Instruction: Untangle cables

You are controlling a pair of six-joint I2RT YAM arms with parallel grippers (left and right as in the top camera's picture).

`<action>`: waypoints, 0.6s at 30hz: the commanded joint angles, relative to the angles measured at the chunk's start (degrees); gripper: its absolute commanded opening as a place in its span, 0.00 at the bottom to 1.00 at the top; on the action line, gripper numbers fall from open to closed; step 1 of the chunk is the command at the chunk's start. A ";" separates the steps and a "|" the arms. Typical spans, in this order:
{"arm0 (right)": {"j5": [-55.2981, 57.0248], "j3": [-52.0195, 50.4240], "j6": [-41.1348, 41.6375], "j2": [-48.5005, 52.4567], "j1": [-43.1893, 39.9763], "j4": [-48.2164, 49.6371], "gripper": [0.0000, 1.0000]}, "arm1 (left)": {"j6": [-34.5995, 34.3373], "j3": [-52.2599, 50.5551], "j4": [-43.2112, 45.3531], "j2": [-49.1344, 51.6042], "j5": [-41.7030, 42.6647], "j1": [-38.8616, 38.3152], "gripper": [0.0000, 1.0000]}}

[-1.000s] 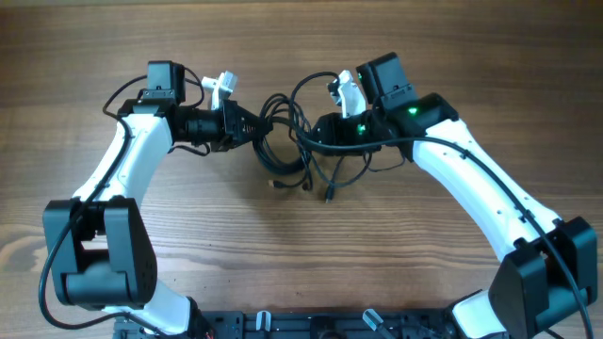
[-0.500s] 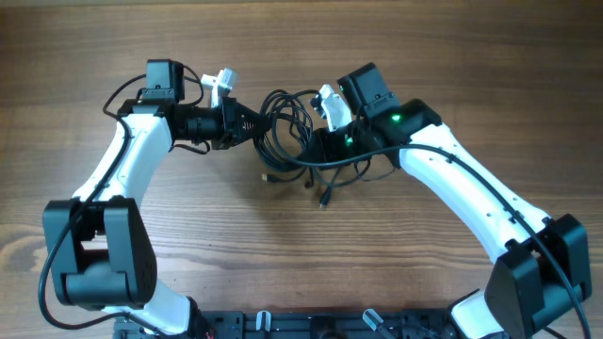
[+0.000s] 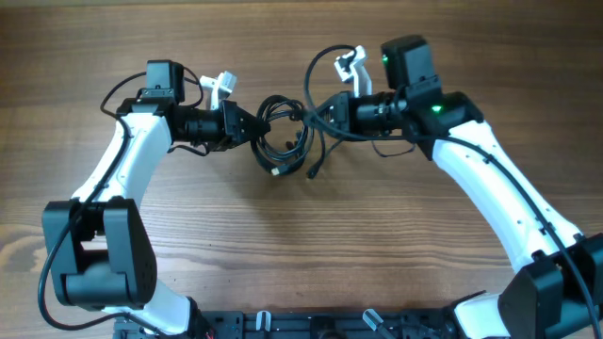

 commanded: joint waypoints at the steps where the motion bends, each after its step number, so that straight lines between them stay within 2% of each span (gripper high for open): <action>1: -11.47 0.94 2.40 -2.69 -3.02 4.72 0.04 | 2.23 0.22 -0.46 0.63 -5.66 -0.20 0.04; 6: -22.45 0.94 15.19 -2.67 -5.40 21.38 0.04 | 2.21 0.22 -0.50 0.63 -6.82 -0.20 0.04; 8: -22.84 0.94 18.23 -2.67 -5.51 25.44 0.04 | 2.21 0.22 -0.55 0.63 -6.95 -0.20 0.04; 13: -22.77 0.94 17.00 -2.58 -5.51 24.20 0.04 | 2.21 0.22 -0.52 0.63 -8.09 -0.20 0.04; 18: -21.99 0.94 17.33 -2.58 -5.51 24.00 0.04 | 2.14 0.20 -1.73 0.63 -17.46 -0.20 0.04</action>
